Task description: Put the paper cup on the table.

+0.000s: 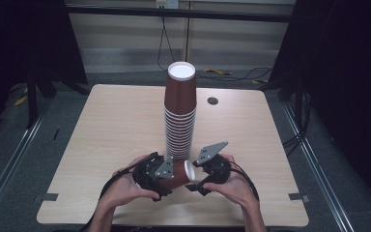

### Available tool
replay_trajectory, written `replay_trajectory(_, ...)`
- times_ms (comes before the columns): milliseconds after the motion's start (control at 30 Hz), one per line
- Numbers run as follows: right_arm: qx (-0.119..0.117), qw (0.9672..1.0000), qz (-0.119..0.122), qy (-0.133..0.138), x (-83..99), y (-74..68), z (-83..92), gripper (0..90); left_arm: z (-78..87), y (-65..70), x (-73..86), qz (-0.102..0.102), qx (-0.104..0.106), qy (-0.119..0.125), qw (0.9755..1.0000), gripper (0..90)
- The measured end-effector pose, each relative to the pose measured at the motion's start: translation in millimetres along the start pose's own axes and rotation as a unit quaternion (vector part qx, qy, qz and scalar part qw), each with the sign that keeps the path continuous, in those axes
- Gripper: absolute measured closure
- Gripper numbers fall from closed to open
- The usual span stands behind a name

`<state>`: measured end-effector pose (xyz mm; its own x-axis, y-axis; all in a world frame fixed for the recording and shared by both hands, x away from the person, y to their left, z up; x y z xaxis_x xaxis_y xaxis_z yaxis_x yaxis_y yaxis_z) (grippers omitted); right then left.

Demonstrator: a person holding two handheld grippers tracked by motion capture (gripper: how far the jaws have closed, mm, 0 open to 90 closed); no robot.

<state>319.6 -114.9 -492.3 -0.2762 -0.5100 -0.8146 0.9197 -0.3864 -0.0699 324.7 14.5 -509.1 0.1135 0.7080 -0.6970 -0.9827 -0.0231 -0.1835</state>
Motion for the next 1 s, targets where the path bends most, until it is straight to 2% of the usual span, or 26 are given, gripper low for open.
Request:
replay_trajectory(67,-0.007,1.0000,-0.003,0.001,-0.8,0.0,-1.0,16.9,0.7,-1.7,-0.5,-0.009,-0.005,-0.008,0.9999,13.3)
replay_trajectory(133,-0.009,0.9999,-0.002,-0.006,0.0,-0.3,-1.7,16.8,0.3,-0.7,-1.8,-0.004,-0.008,-0.004,1.0000,13.3)
replay_trajectory(167,-0.015,0.9997,-0.006,-0.018,0.9,-2.0,-3.8,16.8,-1.3,0.4,-4.6,0.000,-0.010,0.001,0.9999,13.3)
replay_trajectory(233,-0.022,0.9996,-0.001,-0.019,0.6,-1.7,-6.6,16.8,-1.9,0.5,-4.7,-0.014,-0.007,-0.014,0.9998,13.3)
replay_trajectory(267,-0.022,0.9994,-0.005,-0.025,1.1,-1.6,-7.5,16.8,-5.1,4.0,-6.2,-0.004,-0.006,-0.010,0.9999,13.3)
replay_trajectory(333,-0.029,0.9991,-0.007,-0.030,1.3,-1.1,-9.4,16.8,-5.7,4.8,-6.1,-0.019,0.003,-0.024,0.9995,13.4)
replay_trajectory(367,-0.032,0.9990,-0.003,-0.032,1.1,-0.9,-10.3,16.6,-7.3,5.6,-6.5,-0.020,0.004,-0.023,0.9995,13.4)
replay_trajectory(400,-0.036,0.9987,-0.005,-0.034,1.2,-1.7,-10.6,16.6,-6.8,4.5,-5.6,-0.032,0.008,-0.036,0.9988,13.4)
replay_trajectory(433,-0.039,0.9986,-0.004,-0.037,1.0,-2.1,-11.3,16.6,-6.8,4.5,-5.6,-0.032,0.008,-0.036,0.9988,13.4)
replay_trajectory(467,-0.039,0.9986,-0.004,-0.037,1.0,-2.1,-11.3,16.6,-9.8,6.6,-6.5,-0.022,0.007,-0.026,0.9994,13.4)
replay_trajectory(533,-0.047,0.9981,0.000,-0.039,-1.6,-2.9,-12.2,17.1,-9.2,5.4,-6.3,-0.037,0.012,-0.035,0.9986,13.4)
replay_trajectory(567,-0.048,0.9980,-0.003,-0.042,-1.8,-3.7,-11.8,17.7,-10.1,6.8,-7.3,-0.029,0.007,-0.027,0.9992,13.4)
replay_trajectory(600,-0.053,0.9979,0.001,-0.039,-2.3,-3.8,-13.0,18.0,-9.7,7.4,-6.7,-0.035,0.013,-0.031,0.9988,13.3)
replay_trajectory(667,-0.057,0.9976,0.003,-0.039,-2.1,-4.5,-13.7,17.8,-11.5,9.3,-7.1,-0.028,0.010,-0.023,0.9993,13.3)
replay_trajectory(700,-0.060,0.9974,0.003,-0.039,-1.9,-4.9,-14.4,17.8,-10.4,7.7,-6.4,-0.041,0.012,-0.031,0.9986,13.3)
replay_trajectory(767,-0.068,0.9970,0.000,-0.038,-1.7,-6.9,-15.5,19.6,-12.3,11.4,-8.0,-0.027,0.014,-0.018,0.9994,13.3)
replay_trajectory(800,-0.068,0.9970,0.002,-0.038,-2.1,-6.9,-15.4,19.4,-12.8,12.1,-7.7,-0.033,0.017,-0.019,0.9991,13.3)
replay_trajectory(900,-0.074,0.9964,0.000,-0.041,-2.9,-8.4,-15.0,20.4,-14.4,14.3,-7.9,-0.030,0.019,-0.015,0.9992,13.3)
replay_trajectory(1000,-0.078,0.9962,-0.004,-0.038,-3.0,-9.0,-15.1,21.1,-13.1,13.2,-7.2,-0.037,0.021,-0.014,0.9990,13.2)
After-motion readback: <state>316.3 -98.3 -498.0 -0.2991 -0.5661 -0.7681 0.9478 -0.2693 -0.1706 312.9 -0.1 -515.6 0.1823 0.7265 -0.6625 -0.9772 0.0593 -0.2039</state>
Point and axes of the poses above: each handheld gripper's, and its own axes: z roughly backward along the jaws, x roughly out of its underside, y roughly to its right, the point moved 8 cm from there along -z, roughly forward along the jaws, and after that the axes turned 13 degrees about y, right-handed, at the moved point
